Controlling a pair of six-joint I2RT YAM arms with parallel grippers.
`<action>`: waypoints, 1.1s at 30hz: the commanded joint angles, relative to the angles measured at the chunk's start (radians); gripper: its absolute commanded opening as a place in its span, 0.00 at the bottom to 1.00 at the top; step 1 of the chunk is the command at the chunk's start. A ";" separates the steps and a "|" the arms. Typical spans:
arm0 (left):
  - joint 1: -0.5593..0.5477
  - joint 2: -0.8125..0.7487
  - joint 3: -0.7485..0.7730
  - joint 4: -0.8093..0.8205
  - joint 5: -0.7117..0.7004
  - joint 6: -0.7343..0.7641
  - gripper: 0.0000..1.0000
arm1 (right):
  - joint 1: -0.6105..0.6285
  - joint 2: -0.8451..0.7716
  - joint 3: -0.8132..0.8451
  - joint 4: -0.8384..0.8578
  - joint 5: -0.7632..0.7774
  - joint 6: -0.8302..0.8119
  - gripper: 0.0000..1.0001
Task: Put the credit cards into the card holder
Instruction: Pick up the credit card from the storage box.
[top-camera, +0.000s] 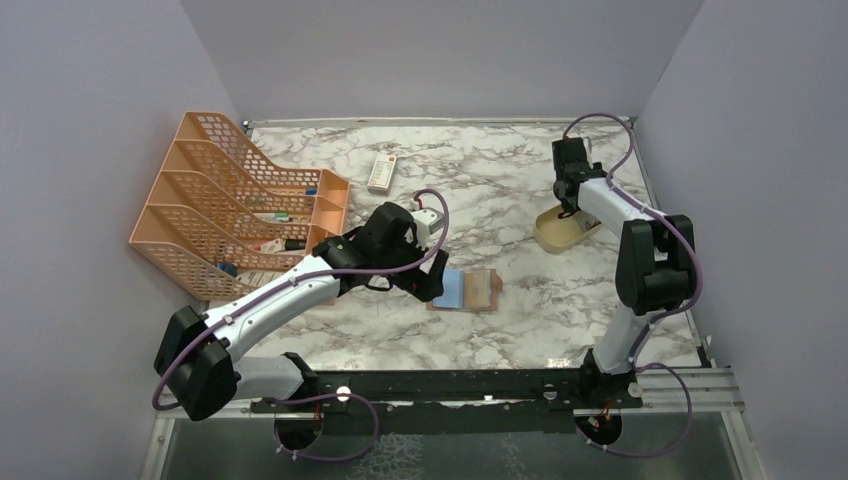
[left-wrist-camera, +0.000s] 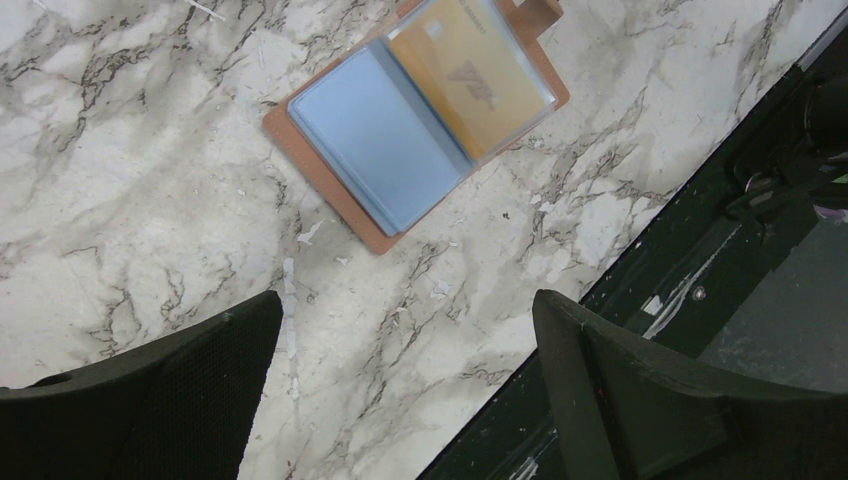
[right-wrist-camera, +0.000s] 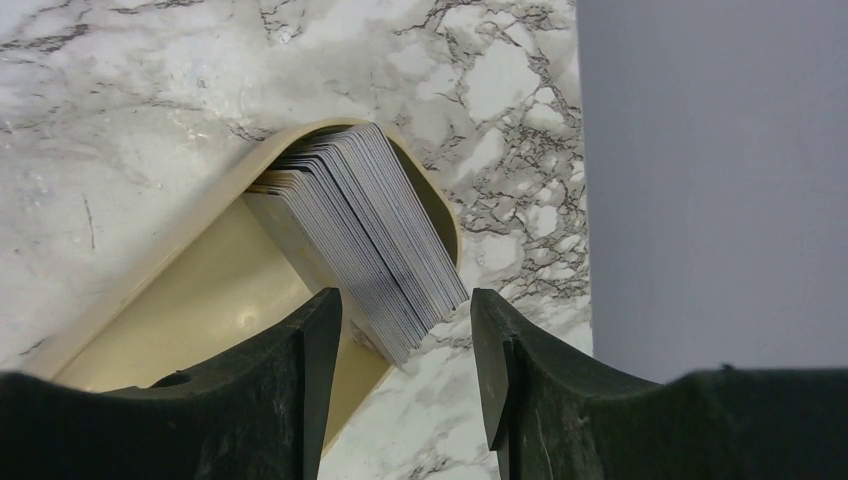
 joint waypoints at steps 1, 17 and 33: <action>0.007 -0.043 -0.013 -0.005 -0.042 0.032 0.99 | -0.003 0.071 0.027 0.023 0.016 -0.028 0.51; 0.023 -0.041 -0.016 -0.006 -0.042 0.027 0.99 | -0.011 0.089 0.043 0.043 0.082 -0.003 0.48; 0.052 -0.043 -0.021 -0.003 -0.018 0.018 0.99 | -0.011 0.069 0.058 0.035 0.080 0.021 0.37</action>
